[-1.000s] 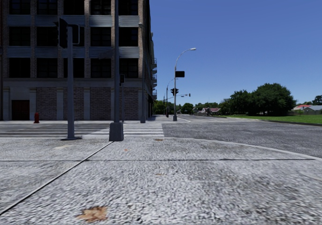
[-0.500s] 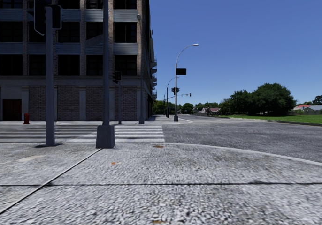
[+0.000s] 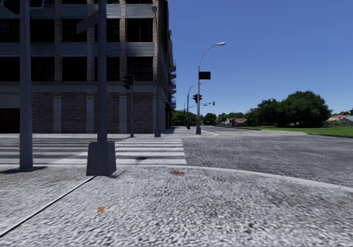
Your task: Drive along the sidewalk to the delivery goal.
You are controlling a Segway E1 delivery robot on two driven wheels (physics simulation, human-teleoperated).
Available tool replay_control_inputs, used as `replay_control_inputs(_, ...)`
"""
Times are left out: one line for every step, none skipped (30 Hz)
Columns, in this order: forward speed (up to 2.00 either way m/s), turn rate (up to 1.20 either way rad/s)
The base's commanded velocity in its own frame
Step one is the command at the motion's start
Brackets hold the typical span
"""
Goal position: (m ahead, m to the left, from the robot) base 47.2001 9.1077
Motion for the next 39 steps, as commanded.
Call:
replay_control_inputs(2.00,0.00)
replay_control_inputs(2.00,0.00)
replay_control_inputs(2.00,0.00)
replay_control_inputs(2.00,0.00)
replay_control_inputs(2.00,0.00)
replay_control_inputs(2.00,0.00)
replay_control_inputs(2.00,0.00)
replay_control_inputs(2.00,0.00)
replay_control_inputs(2.00,0.00)
replay_control_inputs(2.00,0.00)
replay_control_inputs(2.00,0.00)
replay_control_inputs(2.00,0.00)
replay_control_inputs(2.00,0.00)
replay_control_inputs(2.00,0.00)
replay_control_inputs(2.00,0.00)
replay_control_inputs(2.00,0.00)
replay_control_inputs(2.00,0.00)
replay_control_inputs(2.00,0.00)
replay_control_inputs(2.00,0.48)
replay_control_inputs(2.00,0.48)
replay_control_inputs(2.00,1.20)
replay_control_inputs(2.00,0.77)
replay_control_inputs(2.00,0.77)
replay_control_inputs(2.00,0.00)
replay_control_inputs(2.00,0.00)
replay_control_inputs(2.00,0.00)
replay_control_inputs(2.00,0.00)
replay_control_inputs(2.00,0.00)
replay_control_inputs(2.00,0.00)
replay_control_inputs(2.00,0.00)
replay_control_inputs(2.00,0.00)
replay_control_inputs(2.00,0.00)
replay_control_inputs(2.00,0.00)
replay_control_inputs(2.00,0.01)
replay_control_inputs(2.00,0.40)
replay_control_inputs(2.00,0.40)
replay_control_inputs(2.00,1.09)
replay_control_inputs(2.00,1.20)
replay_control_inputs(2.00,1.20)
